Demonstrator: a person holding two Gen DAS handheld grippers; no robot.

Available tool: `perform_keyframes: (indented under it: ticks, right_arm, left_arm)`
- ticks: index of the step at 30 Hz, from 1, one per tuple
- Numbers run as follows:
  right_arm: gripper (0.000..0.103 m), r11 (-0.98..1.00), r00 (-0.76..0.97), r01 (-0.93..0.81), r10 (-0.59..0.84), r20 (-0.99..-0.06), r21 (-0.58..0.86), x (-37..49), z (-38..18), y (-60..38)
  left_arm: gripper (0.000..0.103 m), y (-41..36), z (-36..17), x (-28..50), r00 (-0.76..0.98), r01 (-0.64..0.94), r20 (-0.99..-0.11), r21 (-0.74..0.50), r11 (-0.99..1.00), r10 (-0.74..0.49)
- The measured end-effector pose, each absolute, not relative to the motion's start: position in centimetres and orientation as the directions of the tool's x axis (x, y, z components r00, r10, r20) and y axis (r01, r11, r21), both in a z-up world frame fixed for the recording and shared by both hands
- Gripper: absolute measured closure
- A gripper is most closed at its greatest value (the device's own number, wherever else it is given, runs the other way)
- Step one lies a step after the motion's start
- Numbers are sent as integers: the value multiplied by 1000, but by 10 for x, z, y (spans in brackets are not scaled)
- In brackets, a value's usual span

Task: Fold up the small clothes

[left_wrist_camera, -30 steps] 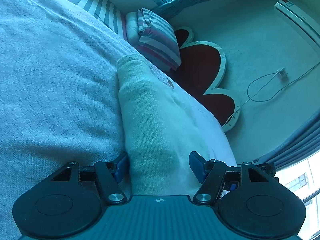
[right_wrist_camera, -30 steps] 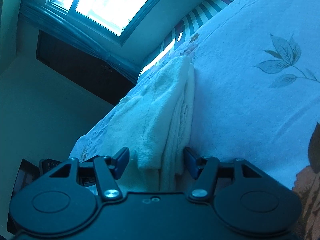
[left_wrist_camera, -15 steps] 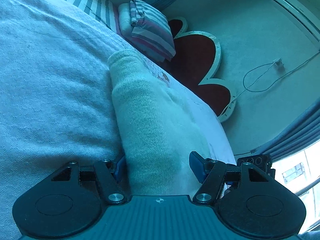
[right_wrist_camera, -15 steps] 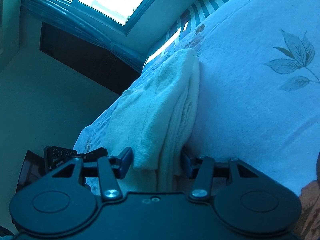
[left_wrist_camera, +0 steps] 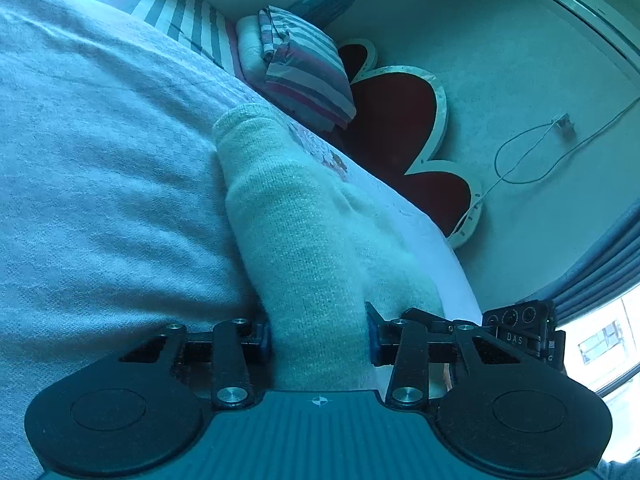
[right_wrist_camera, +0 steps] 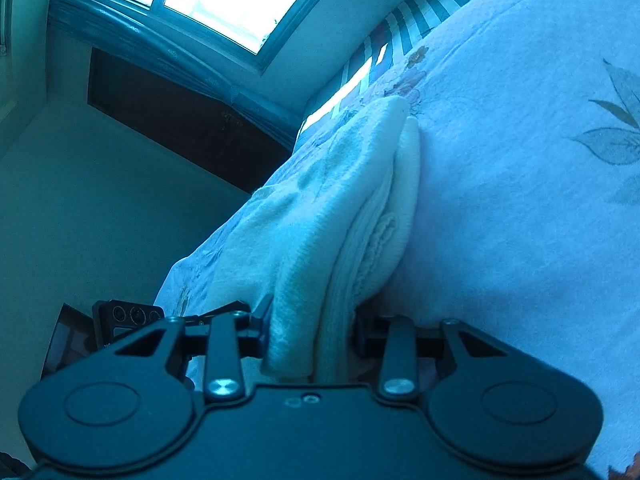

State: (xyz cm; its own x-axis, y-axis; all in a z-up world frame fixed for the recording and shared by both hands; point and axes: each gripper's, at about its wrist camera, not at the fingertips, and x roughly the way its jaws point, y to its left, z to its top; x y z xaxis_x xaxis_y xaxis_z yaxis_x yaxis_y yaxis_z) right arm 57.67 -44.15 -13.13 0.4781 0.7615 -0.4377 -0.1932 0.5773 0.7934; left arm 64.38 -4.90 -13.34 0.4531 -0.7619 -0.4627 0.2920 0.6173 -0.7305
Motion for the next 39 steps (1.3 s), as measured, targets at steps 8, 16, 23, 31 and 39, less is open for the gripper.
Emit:
perform_keyframes:
  ticks: [8,16,23,31,39]
  right_arm:
    - [68,624,493,-207,732,-470,754,575,-115,-431]
    - [69,653,515,-216,708,-484,726,564,-94,-426]
    - [69,645,542,-249,711,-448,722,550,-62,-433]
    - [69,633,555,-317,728,-403,707,531,-23,-429]
    - [69,620,549,-356,744,-380,700,524,-5,-394]
  left_arm:
    - [67,-66,-107,634,518,316,-520,-621,717,-679]
    - [68,-63,-89,630,529,301,-522,-621,724,-668]
    - [68,-66,-53,613,551,327,-487,-621,712,-678]
    - [68,-57,-5,584,587,359,-457,-593,720,-669]
    - [68,-18,22,563,616,374,-439,-567,734,-653]
